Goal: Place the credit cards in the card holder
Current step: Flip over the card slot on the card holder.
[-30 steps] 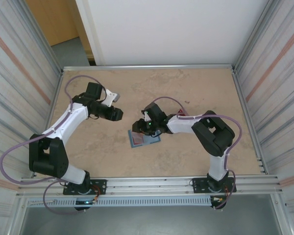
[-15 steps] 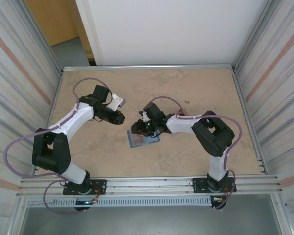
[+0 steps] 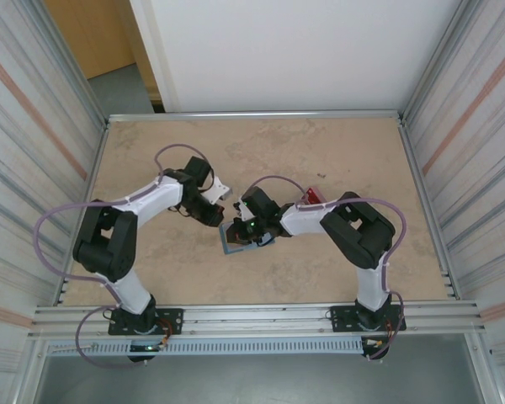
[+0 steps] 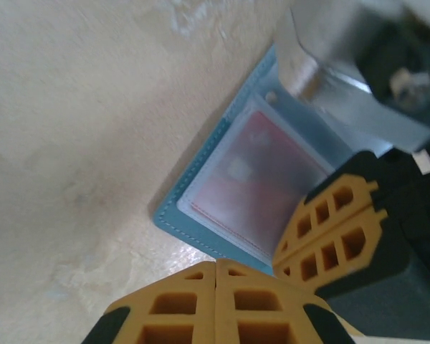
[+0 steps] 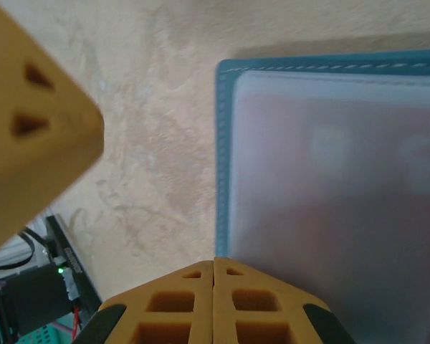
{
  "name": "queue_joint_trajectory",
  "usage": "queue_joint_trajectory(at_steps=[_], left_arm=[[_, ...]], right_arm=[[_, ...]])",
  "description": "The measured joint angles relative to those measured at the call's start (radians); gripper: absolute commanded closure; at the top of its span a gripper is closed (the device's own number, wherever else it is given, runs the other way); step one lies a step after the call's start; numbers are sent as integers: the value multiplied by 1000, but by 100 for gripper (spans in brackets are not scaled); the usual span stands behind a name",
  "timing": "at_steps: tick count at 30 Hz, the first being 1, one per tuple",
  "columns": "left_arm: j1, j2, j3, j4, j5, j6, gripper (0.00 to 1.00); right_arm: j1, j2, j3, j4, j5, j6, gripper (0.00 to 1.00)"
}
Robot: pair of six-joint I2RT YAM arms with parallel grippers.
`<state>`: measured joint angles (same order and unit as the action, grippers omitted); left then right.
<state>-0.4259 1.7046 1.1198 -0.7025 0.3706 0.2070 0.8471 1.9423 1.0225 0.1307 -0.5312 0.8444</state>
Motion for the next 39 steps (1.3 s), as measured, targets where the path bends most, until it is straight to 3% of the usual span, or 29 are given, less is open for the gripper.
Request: queue_joint_trajectory(at_steps=[5,8,12,19,28,39], left_arm=[[-36,40,26,-9,-32,7,100],[-60,42,34,-8,-45,11,100],[-108,42,38,-8,-59,28,100],[-194,46,19,2,-88,69,100],[-222,84,-6,23,-189,146,100],[-222,142,94,3,-314,195,100]], right_arm=[[-10,-4,-16,17,0,0,91],[-14,-73,-64,-18,23,-20,84],[-32,-259,-79,-173,118,-99,67],[-132,-591,-63,-436,271,-249,53],[-338,-758,-64,-680,361,-374,45],[-528,-776,-64,-818,399,-501,44]])
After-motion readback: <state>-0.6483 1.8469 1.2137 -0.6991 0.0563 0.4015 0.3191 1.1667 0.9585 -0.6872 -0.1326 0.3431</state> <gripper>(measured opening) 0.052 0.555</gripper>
